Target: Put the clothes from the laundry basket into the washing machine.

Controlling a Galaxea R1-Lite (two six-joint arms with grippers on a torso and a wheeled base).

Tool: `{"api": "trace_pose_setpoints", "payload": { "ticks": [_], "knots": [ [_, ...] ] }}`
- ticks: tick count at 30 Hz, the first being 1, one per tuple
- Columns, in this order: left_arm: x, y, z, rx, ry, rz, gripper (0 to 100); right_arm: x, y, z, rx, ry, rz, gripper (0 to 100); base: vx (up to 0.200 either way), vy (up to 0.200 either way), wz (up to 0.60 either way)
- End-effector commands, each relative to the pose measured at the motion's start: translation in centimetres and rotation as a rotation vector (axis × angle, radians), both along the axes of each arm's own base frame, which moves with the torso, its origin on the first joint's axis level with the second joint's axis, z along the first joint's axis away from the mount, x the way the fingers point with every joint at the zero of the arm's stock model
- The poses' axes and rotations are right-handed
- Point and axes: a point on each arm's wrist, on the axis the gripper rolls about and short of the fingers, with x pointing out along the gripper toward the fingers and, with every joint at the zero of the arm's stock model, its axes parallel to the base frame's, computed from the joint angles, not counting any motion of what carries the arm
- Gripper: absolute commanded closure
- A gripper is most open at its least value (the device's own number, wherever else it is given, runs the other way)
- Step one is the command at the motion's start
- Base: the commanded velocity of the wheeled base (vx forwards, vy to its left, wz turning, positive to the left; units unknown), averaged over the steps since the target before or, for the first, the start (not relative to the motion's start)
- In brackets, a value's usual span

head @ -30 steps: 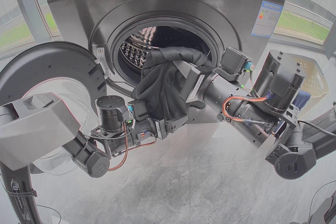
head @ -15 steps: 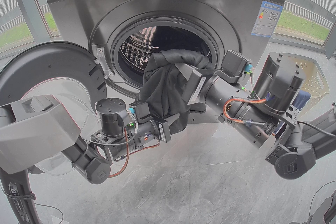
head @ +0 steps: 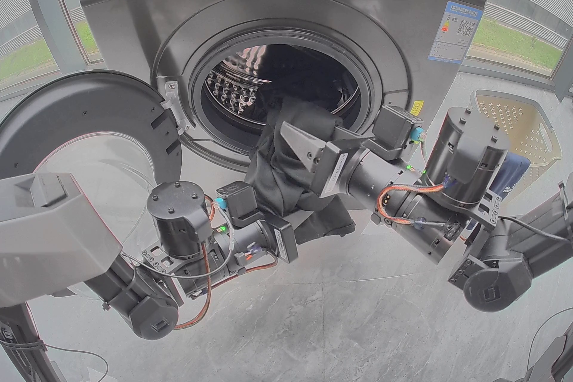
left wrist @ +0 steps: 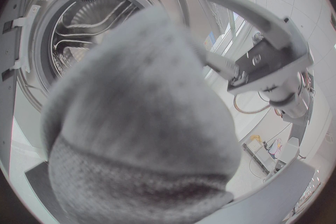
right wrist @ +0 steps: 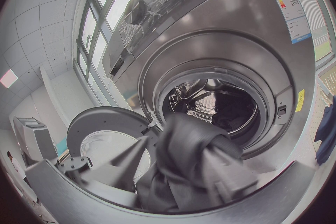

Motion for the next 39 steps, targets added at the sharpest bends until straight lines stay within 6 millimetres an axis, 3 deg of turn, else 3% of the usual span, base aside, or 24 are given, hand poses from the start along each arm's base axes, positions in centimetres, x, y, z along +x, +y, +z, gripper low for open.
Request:
{"api": "trace_pose_setpoints", "payload": {
  "ticks": [1, 13, 23, 30, 35, 39],
  "knots": [
    [1.3, 1.6, 1.0, -0.025, -0.028, 0.063, 100, 0.0, -0.4, -0.5, -0.015, 0.013, -0.007, 0, 0.000, 0.000, 0.00],
    [2.1, 2.0, 2.8, -0.080, -0.081, 0.120, 100, 0.4, -3.1, -1.1, -0.045, 0.034, -0.077, 0, 0.000, 0.000, 0.00],
    [-0.4, 3.6, 6.1, -0.173, -0.192, 0.152, 100, 0.6, -5.5, -3.7, -0.117, 0.110, -0.135, 0, 0.000, 0.000, 0.00],
    [-2.8, 5.2, 7.8, -0.207, -0.242, 0.150, 100, -0.5, -6.2, -6.2, -0.200, 0.149, -0.092, 0, 0.000, 0.000, 0.00],
    [-2.7, 5.0, 8.7, -0.230, -0.271, 0.152, 100, -1.2, -6.0, -8.3, -0.264, 0.198, -0.067, 0, 0.000, 0.000, 0.00],
    [-2.6, 5.0, 8.8, -0.234, -0.275, 0.151, 100, -1.3, -4.8, -8.4, -0.258, 0.180, -0.036, 0, 0.000, 0.000, 0.00]
  ]
}}
